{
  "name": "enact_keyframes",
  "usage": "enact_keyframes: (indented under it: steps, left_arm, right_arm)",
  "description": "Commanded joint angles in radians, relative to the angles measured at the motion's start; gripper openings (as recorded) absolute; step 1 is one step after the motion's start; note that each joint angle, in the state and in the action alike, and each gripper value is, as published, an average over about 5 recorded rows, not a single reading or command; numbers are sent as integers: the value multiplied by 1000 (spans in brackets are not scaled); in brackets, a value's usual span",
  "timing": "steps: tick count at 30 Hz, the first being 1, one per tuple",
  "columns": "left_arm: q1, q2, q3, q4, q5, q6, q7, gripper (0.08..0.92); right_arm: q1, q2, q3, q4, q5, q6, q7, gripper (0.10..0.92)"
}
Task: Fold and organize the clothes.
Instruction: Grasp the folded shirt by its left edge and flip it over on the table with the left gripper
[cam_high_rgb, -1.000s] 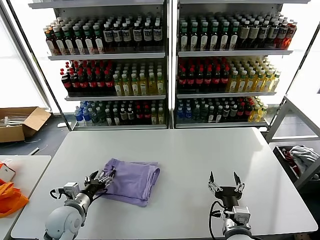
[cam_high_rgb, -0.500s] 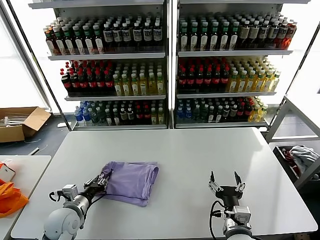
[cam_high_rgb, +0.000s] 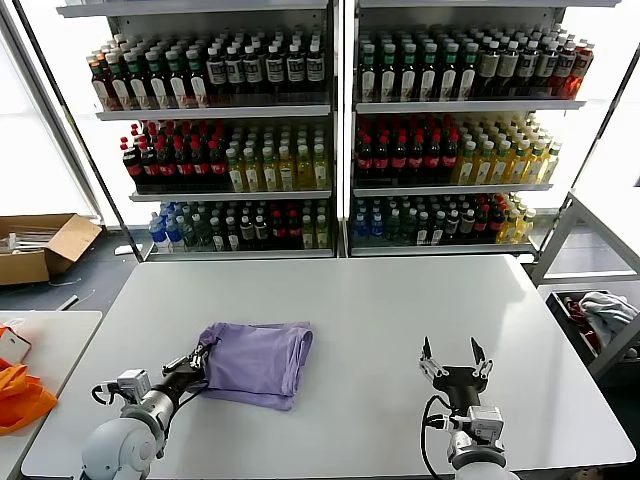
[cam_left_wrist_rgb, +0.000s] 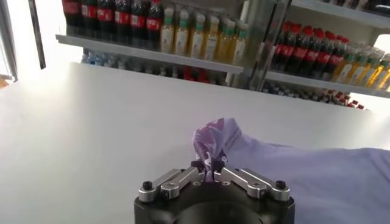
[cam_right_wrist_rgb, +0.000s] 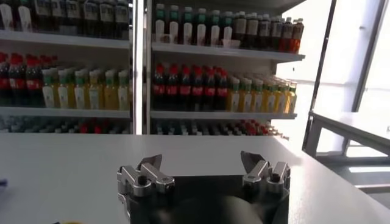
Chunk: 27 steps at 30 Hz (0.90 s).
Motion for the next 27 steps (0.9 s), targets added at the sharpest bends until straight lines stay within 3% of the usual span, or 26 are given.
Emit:
enact_keyframes:
  steps: [1, 9, 15, 22, 27]
  left_arm:
    - [8, 52, -135, -20, -49, -6, -4, 121]
    - [33, 227, -404, 8, -50, -15, 4, 121]
    - [42, 296, -442, -2, 2, -16, 28, 121]
    - [30, 216, -244, -158, 86, -12, 16, 121]
    - [-7, 86, 77, -351, 56, 20, -102, 121]
  right_arm:
    - [12, -8, -1, -5, 9, -1, 1, 823]
    - [44, -15, -15, -27, 33, -2, 5, 823]
    - [51, -19, -23, -34, 40, -3, 7, 823]
    - [24, -19, -1, -22, 37, -3, 7, 823]
    - [-13, -6, 32, -19, 7, -2, 6, 823]
